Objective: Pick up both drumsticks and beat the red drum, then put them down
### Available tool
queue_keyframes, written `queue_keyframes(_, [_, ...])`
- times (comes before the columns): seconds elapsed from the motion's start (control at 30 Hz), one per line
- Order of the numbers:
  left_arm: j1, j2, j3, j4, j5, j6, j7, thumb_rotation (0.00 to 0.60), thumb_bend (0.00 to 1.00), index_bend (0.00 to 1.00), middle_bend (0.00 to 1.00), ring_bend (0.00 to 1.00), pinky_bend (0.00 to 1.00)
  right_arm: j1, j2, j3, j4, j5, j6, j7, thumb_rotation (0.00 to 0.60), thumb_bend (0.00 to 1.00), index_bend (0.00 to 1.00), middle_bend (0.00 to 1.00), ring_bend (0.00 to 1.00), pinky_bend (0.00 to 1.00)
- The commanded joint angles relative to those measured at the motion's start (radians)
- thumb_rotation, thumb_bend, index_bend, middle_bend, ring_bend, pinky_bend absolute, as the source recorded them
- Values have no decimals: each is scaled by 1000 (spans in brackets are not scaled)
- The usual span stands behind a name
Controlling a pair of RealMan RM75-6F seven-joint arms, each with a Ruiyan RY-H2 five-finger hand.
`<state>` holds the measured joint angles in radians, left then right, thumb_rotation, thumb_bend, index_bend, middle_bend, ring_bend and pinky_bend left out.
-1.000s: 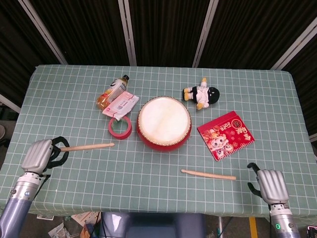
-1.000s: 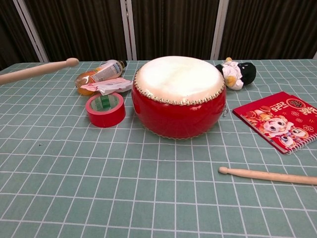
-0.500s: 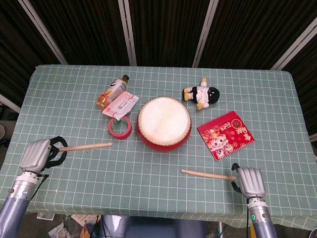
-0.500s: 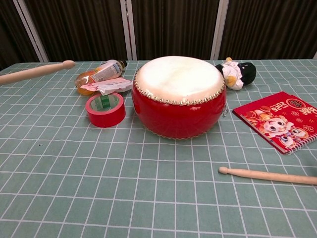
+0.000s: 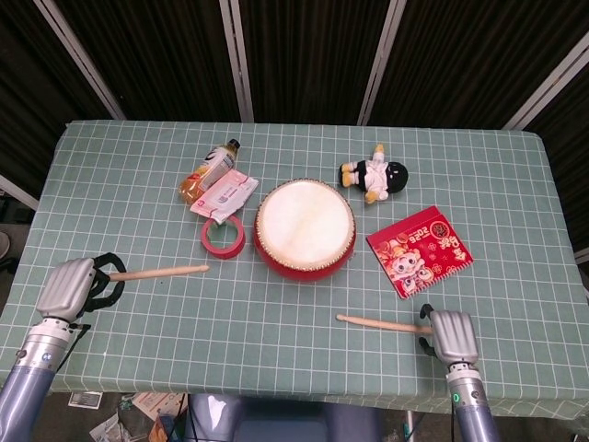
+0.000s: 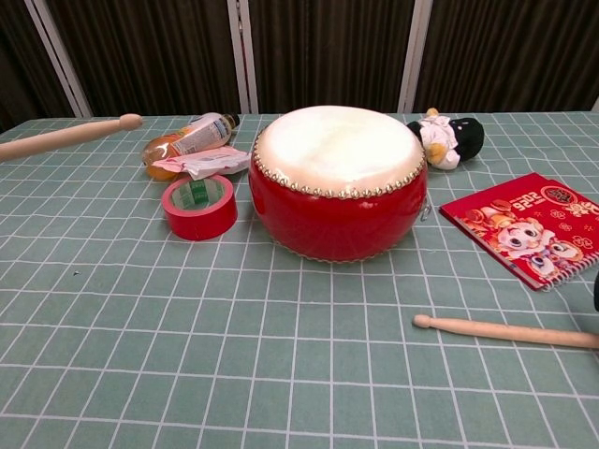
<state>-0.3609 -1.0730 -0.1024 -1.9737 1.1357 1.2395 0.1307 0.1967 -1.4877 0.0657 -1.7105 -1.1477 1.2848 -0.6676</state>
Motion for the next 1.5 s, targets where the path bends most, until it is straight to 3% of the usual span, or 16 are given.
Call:
queue_keyframes(0.03, [-1,1,-3,3,-3,-4,-2,600,584,723,1000,1000,1000,8,-14,0,6,11,-1,-12,600,306,435,1000,1000,1000])
queue_keyframes(1.03, [2,3,-13,10,-10,-22,3,600,584,723,1000,1000,1000,36,-66,-10,115,98,-23,-12,600,392,503,1000,1000,1000])
queue_keyframes(1.13, [2,3,-15,11,-12,-23,3,600,584,723,1000,1000,1000,37,-67,-12,115,103,-22,-14,600,458,605,1000,1000,1000])
queue_keyframes(1.2, [3,3,-14,13,-12,-24,2,600,584,723,1000,1000,1000,38,-68,-12,116,99,-21,-8,600,578,765,1000,1000,1000])
queue_keyframes(1.3, [3,2,-14,15,-11,-25,1,600,593,726,1000,1000,1000,37,-64,-14,110,83,-15,9,600,752,916,1000,1000,1000])
queue_keyframes(1.5, [-4,11,-16,17,-9,-40,4,600,609,731,1000,1000,1000,36,-4,-6,16,25,7,70,600,852,980,1000,1000,1000])
